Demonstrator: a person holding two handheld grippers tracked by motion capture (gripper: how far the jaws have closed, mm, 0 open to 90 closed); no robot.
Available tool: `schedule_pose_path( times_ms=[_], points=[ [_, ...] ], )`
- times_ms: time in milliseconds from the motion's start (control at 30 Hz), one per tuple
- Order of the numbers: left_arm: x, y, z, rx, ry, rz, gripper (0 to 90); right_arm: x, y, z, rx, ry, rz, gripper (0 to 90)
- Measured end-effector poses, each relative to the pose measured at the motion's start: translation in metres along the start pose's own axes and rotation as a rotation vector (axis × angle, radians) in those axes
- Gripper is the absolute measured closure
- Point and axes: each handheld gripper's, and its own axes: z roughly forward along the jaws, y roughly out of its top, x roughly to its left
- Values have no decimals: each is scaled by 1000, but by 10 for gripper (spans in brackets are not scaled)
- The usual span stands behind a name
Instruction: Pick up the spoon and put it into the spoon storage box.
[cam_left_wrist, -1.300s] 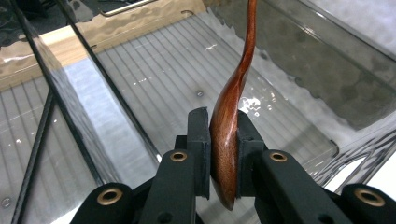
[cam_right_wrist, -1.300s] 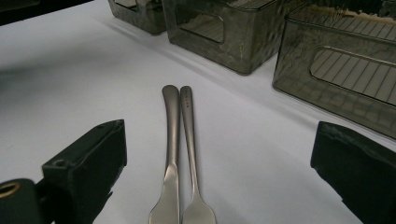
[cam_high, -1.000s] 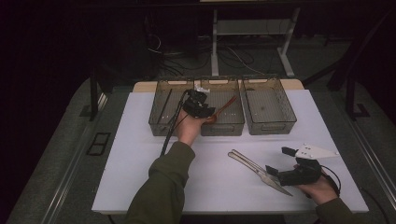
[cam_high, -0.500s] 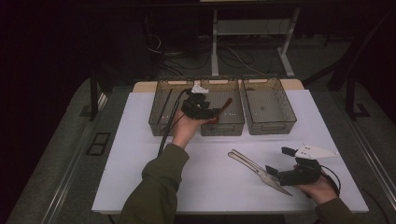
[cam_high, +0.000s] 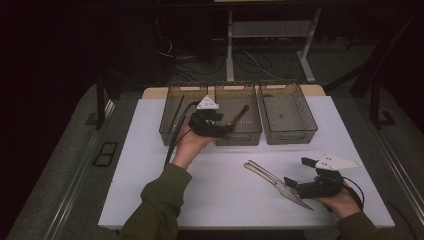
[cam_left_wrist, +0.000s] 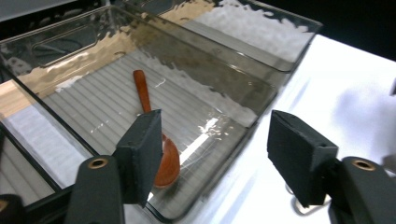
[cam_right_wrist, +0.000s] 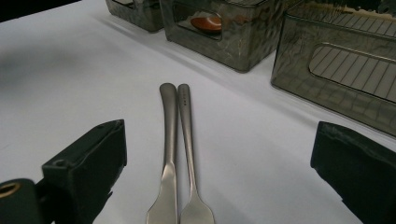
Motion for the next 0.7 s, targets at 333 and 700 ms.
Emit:
schedule_pose_path(
  times_ms=[333,700],
  points=[
    [-12,-25,-20,-28,-29,15,228,0,0,0,1,-3,0,31],
    [-17,-43,-34,-28,-61,15,168,0,1,0,-5,-2,4,31]
  ],
)
